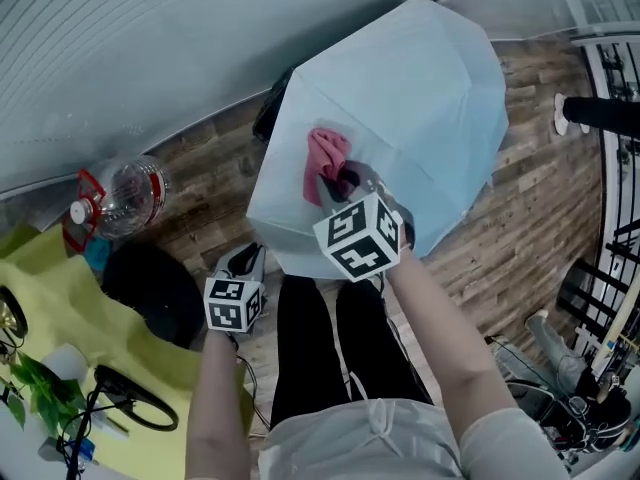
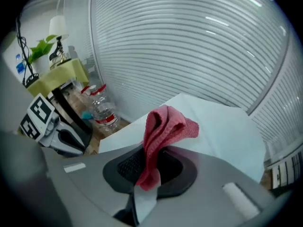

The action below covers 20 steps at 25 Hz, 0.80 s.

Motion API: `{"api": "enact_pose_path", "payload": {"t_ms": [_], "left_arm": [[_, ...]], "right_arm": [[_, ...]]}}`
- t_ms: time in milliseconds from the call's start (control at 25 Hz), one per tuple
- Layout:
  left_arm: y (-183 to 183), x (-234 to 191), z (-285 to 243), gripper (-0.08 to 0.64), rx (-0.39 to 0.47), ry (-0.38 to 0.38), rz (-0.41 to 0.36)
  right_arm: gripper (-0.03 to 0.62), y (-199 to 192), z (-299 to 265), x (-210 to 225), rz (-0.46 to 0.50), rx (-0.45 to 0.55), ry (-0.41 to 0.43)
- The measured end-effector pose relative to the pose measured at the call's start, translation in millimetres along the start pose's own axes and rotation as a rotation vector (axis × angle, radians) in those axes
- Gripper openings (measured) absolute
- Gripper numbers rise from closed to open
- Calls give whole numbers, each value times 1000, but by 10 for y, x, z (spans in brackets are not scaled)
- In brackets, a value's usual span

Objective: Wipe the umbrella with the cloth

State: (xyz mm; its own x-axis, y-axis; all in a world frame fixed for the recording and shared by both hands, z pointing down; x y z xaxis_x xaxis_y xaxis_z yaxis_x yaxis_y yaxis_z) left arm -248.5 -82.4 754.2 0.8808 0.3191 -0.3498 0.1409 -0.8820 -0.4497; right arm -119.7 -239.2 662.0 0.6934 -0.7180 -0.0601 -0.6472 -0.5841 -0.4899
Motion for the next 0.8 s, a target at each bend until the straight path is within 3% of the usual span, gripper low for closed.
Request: {"api": "enact_pose_path", "payload": {"t_ms": [120, 240, 480, 800], "left_arm": [[83, 197, -23, 44, -3, -13, -18], [144, 348, -27, 44, 1, -20, -31], [113, 534, -48, 44, 0, -13, -27], [-215, 659, -42, 44, -24, 19, 0]], "right_arm": [[55, 68, 407, 462, -33, 74, -100], [54, -26, 605, 947, 0, 38, -202], [54, -280, 469, 1000, -173, 28, -94], [54, -812, 220, 260, -179, -42, 56]]}}
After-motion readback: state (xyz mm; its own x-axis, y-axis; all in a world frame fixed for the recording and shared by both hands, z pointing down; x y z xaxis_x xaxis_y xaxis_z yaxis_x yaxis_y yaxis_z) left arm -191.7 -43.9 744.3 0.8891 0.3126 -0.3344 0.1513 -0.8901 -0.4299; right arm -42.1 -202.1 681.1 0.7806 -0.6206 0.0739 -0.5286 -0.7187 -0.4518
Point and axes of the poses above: the fingertips, and each gripper's own axes: z backward along the fingers, x to its right, y out of its top, the point moved 1 cm from there along z, backward along the fingers, and after that the axes turned 3 degrees about -z, right-handed, at the moved point
